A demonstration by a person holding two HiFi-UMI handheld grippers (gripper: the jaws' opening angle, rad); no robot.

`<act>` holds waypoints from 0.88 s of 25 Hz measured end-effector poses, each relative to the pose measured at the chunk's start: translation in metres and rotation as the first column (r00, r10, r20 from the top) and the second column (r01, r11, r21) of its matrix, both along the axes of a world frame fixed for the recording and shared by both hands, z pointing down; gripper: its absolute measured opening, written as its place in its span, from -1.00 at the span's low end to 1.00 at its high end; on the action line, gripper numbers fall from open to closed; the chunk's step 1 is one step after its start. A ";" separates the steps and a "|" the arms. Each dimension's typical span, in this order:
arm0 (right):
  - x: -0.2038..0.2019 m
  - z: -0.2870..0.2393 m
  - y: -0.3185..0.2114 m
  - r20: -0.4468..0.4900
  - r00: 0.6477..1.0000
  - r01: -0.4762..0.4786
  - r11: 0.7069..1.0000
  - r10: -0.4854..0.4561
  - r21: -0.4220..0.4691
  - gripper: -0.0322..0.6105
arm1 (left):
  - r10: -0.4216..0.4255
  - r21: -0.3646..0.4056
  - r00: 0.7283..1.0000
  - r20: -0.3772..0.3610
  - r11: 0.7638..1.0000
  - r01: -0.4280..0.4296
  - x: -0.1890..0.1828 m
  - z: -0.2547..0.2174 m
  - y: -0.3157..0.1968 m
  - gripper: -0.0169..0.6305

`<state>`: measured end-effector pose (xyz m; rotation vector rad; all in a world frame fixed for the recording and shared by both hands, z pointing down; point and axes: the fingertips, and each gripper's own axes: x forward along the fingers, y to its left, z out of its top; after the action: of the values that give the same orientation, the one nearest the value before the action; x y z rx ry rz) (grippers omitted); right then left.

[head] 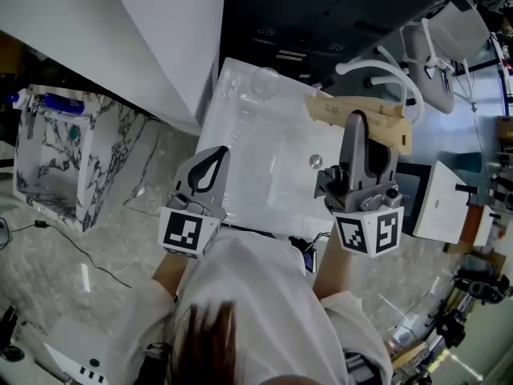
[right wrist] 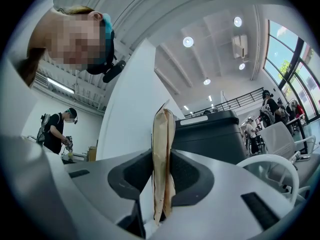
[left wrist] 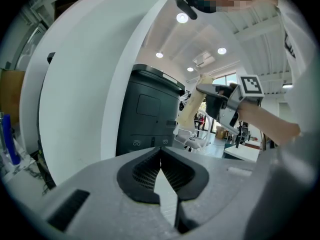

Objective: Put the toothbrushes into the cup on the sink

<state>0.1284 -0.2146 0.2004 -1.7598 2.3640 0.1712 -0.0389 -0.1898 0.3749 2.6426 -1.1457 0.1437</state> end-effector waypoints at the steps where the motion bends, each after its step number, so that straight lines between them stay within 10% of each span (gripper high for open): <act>1: -0.001 0.003 -0.003 -0.001 1.000 0.000 1.000 0.000 -0.005 -0.59 | -0.002 -0.013 1.000 -0.002 1.000 0.002 -0.001 0.002 0.001 -0.90; 22: -0.030 0.028 -0.060 -0.009 0.999 0.045 0.998 -0.045 -0.032 -0.60 | -0.022 -0.111 0.999 -0.025 0.994 0.019 -0.012 0.035 -0.006 -0.90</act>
<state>0.0980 -0.2743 0.2289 -1.7215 2.4236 0.1371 -0.0504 -0.1962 0.4095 2.5277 -1.1231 0.1626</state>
